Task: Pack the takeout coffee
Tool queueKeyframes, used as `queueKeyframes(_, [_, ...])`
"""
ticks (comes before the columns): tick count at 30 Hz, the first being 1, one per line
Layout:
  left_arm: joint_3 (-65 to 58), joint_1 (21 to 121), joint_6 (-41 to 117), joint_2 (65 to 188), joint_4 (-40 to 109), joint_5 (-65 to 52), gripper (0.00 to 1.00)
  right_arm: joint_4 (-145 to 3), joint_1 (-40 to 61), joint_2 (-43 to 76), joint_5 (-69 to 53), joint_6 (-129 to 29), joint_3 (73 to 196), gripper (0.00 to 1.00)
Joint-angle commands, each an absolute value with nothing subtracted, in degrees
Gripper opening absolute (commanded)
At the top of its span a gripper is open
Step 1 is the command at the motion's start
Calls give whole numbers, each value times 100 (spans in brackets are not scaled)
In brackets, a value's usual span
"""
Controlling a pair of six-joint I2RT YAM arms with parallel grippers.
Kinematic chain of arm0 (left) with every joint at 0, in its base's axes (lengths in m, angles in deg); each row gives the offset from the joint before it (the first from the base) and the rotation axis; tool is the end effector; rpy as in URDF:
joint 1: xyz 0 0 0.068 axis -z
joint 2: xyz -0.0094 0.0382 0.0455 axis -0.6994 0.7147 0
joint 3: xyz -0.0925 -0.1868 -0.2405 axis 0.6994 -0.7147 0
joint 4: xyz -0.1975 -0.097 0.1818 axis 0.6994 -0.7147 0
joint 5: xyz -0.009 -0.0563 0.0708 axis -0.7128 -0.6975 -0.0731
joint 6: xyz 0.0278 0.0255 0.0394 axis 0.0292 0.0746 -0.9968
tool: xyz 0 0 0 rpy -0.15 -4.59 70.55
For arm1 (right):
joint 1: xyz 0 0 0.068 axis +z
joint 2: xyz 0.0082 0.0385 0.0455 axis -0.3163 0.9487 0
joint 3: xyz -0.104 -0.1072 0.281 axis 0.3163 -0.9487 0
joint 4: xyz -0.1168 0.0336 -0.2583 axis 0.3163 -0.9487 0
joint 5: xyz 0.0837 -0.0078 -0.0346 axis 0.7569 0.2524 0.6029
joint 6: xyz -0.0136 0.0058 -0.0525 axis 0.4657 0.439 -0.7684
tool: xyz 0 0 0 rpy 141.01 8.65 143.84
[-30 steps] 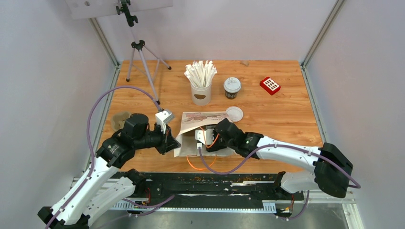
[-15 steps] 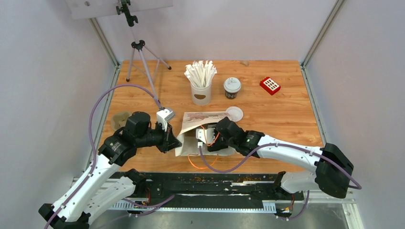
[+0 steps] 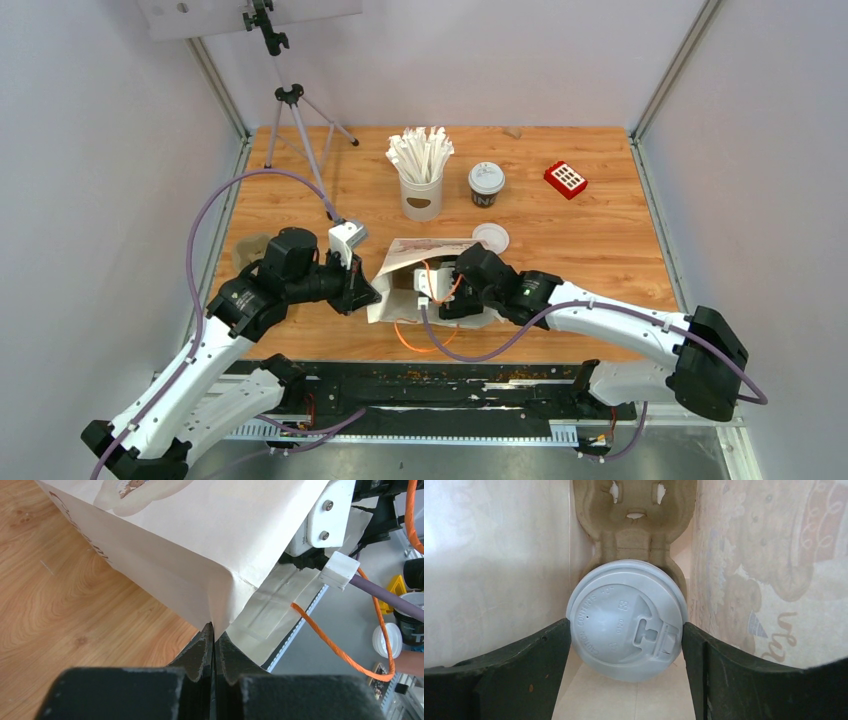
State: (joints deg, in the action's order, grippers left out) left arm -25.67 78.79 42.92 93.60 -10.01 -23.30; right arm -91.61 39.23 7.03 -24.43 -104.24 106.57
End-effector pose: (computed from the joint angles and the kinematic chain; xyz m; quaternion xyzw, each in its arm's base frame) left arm 0.1072 -0.0924 0.3569 0.2317 0.8405 -0.3690 0.3221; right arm 0.1502 0.2269 0.2748 -0.7134 0.5834 -0.0367 0.3864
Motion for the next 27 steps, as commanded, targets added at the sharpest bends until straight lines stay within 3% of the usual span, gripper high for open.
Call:
queueKeyframes(1, [-2307, 7866, 4324, 9338, -1170, -2135, 6, -9525, 3933, 450, -2414, -10271, 10895, 81])
queueKeyframes(8, [-2250, 7865, 4324, 9373, -1169, -2148, 6, -9770, 3981, 372, -2331, -10224, 11090, 85])
queueKeyframes(17, [-1884, 7866, 4333, 9526, -1279, -2134, 6, -9988, 4103, 530, -1849, -10189, 11492, 63])
queueKeyframes(27, [-1217, 7866, 4396, 9846, -1937, -1894, 7, -10217, 4221, 838, -1329, -10150, 12101, 60])
